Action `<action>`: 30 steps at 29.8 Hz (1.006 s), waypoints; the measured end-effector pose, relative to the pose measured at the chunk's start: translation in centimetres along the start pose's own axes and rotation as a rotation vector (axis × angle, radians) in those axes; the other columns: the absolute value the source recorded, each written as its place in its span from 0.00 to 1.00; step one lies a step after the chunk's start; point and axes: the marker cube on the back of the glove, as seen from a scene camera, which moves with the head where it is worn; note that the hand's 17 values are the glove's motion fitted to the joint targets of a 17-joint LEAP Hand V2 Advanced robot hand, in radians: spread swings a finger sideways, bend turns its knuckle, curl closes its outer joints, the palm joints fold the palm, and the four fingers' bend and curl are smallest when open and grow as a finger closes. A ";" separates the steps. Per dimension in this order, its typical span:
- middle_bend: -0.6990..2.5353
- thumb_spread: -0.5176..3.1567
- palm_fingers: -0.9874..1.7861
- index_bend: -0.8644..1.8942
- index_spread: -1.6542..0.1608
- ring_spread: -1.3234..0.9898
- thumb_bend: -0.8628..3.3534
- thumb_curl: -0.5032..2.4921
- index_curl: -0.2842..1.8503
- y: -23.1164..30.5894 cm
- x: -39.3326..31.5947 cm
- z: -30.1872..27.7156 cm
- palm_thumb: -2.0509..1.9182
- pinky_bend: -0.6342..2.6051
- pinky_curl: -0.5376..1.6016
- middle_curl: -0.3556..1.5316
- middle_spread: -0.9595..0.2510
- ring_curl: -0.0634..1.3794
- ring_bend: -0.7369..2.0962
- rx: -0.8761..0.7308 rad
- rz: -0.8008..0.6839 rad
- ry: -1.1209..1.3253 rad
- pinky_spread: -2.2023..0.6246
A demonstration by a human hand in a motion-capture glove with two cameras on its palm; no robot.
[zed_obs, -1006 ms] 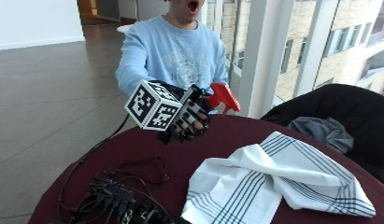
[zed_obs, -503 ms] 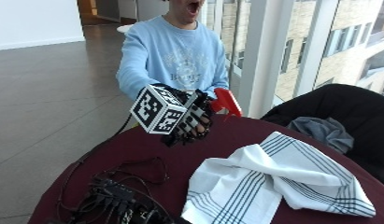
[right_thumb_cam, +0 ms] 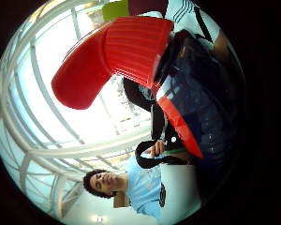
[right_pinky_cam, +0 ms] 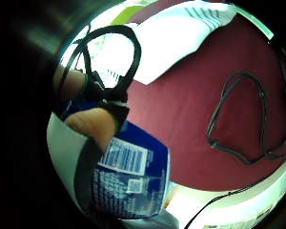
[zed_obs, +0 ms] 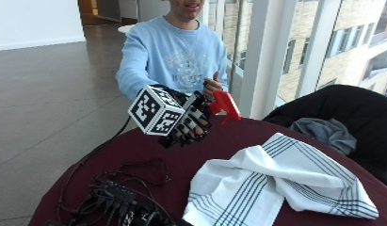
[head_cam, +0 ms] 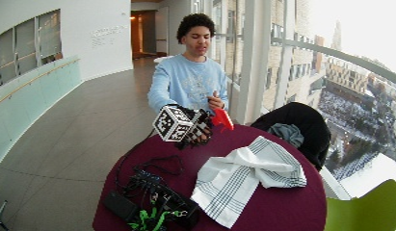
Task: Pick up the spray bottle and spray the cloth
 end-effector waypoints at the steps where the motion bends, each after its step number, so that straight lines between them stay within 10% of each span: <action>1: 0.31 0.45 0.76 0.37 0.82 0.59 0.20 0.31 0.31 0.0 0.1 0.0 0.70 0.26 0.42 0.43 0.75 0.32 0.42 0.001 0.001 -0.001 0.87; 30: 0.31 0.45 0.77 0.36 0.83 0.59 0.20 0.31 0.31 0.2 -1.2 1.4 0.70 0.26 0.42 0.44 0.75 0.32 0.43 0.005 -0.024 -0.009 0.87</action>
